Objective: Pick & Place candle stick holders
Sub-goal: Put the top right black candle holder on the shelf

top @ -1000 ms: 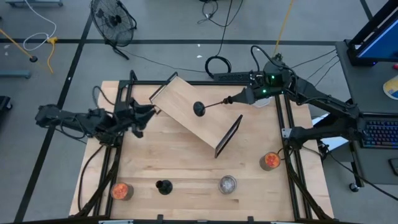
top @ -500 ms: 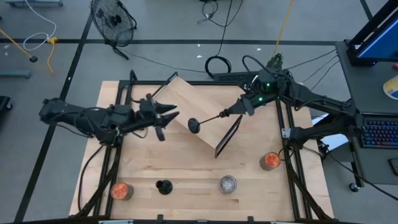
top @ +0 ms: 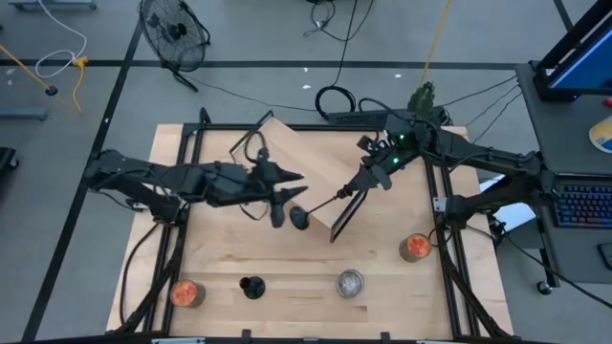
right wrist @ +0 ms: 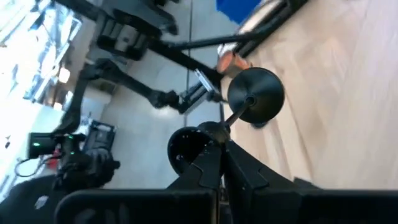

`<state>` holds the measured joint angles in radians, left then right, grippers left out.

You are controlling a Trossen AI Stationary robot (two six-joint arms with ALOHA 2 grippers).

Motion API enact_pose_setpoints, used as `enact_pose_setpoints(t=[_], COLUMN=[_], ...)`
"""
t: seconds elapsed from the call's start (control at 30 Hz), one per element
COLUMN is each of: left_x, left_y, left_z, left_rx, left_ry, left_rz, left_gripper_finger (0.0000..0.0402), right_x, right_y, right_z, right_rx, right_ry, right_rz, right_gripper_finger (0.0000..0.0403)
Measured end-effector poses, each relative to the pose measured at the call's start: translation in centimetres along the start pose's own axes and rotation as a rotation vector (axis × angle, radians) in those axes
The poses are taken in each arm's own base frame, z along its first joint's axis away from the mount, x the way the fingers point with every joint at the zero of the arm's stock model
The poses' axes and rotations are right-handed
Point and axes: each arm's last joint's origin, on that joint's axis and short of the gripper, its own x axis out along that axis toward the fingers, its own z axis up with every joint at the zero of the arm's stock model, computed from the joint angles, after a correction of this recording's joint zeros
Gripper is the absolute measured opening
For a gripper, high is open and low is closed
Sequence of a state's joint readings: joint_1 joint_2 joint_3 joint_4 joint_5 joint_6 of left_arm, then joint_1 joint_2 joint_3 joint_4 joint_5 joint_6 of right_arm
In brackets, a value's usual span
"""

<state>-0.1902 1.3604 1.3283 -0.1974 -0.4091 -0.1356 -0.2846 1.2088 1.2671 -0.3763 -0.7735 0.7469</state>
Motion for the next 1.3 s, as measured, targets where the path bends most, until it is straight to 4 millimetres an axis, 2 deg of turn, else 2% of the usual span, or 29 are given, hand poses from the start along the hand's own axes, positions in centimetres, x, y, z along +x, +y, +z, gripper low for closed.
enact_pose_setpoints(t=[0.1, 0.27, 0.63, 0.87, 0.97, 1.3], left_x=[1.0, 2.0, 2.0, 2.3, 2.8, 4.3], left_y=[-0.6, -1.2, -1.7, -1.8, -2.0, -2.1], left_z=[0.3, 0.7, 0.3, -0.8, -0.9, -1.7], left_rx=[0.009, -0.074, -0.221, -0.283, -0.291, -0.315], left_ry=[0.053, 0.11, 0.199, 0.302, 0.291, 0.32], left_rz=[-0.036, -0.052, -0.209, -0.191, -0.208, -0.236], left_gripper_finger=[0.0138, 0.0138, 0.0138, 0.0141, 0.016, 0.0262], right_x=[0.5, 1.9, 4.7, 5.6, 6.0, 7.3], right_y=[0.0, -0.5, -2.0, -2.7, -3.0, -4.3], right_z=[-0.1, -0.3, 0.2, 0.6, 0.8, 0.9], right_rx=[-0.01, -0.019, -0.056, -0.065, -0.07, -0.048], right_ry=[0.04, 0.095, 0.156, 0.166, 0.164, 0.181], right_rz=[0.034, 0.042, 0.098, 0.124, 0.13, 0.114], right_gripper_finger=[0.0, 0.0, 0.0, 0.0, 0.0, 0.0])
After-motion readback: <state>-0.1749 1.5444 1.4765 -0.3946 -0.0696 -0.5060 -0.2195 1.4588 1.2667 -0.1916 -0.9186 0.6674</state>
